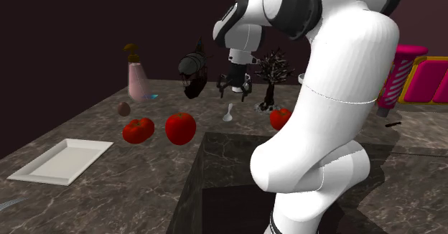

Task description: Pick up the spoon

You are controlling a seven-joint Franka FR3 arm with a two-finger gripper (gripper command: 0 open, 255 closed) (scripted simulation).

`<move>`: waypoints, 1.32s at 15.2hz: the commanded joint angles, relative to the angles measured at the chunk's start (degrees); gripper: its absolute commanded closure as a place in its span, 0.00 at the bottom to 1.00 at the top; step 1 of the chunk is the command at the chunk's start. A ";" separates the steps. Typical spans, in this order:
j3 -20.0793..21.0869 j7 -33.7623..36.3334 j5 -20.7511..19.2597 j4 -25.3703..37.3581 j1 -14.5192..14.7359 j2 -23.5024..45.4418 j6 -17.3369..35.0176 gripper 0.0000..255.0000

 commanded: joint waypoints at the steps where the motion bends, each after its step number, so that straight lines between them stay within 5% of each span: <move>1: 0.37 1.01 0.48 1.44 0.25 3.03 1.72 0.00; 10: 0.54 0.05 0.87 -1.94 0.39 5.41 7.41 0.00; 11: 0.53 0.03 0.87 -2.02 0.38 5.31 7.39 1.00; 20: 0.55 0.05 0.87 -1.94 0.39 5.41 7.41 1.00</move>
